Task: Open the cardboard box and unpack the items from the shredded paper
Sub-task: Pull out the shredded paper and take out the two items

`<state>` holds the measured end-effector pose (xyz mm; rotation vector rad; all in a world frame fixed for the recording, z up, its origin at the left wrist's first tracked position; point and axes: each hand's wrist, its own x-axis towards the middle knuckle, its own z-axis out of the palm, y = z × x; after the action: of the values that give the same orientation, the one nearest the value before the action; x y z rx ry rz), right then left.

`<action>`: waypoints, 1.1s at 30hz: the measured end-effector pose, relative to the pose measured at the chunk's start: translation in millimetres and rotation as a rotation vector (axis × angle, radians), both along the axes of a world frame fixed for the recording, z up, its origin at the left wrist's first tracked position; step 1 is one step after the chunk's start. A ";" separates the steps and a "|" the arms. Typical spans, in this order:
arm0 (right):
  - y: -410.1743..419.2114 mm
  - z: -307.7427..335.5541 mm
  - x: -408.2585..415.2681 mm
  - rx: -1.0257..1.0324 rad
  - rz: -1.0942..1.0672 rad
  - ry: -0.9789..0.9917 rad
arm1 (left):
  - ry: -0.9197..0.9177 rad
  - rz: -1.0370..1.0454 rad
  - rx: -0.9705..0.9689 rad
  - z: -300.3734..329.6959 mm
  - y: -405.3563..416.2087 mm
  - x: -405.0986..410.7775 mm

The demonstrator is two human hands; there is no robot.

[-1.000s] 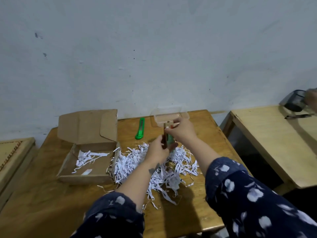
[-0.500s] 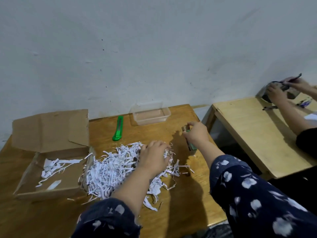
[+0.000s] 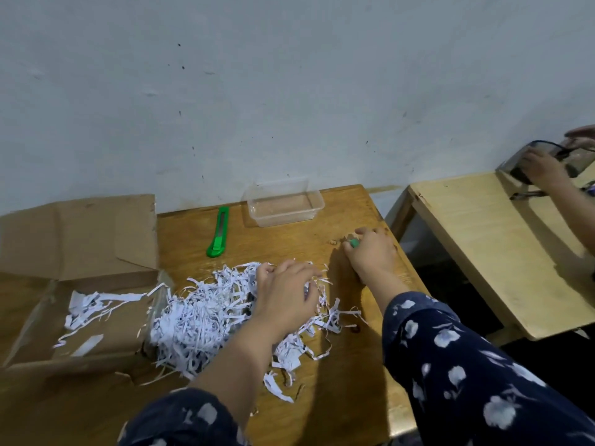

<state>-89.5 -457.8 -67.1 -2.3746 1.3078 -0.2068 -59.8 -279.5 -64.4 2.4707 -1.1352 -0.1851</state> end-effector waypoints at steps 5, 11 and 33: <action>50.8 7.4 -1.8 -0.025 0.209 -0.148 | -0.016 0.120 -0.017 13.5 25.6 12.1; 140.3 -0.1 0.4 0.185 0.603 -0.349 | -0.056 0.285 -0.030 3.6 86.4 17.9; 187.4 9.5 30.7 0.206 0.459 0.104 | 0.120 0.231 0.206 -12.2 151.4 12.2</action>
<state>-58.8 -270.4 -57.7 -2.4502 0.7480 0.1806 -47.6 -128.1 -76.6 2.7050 -0.8096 -0.3933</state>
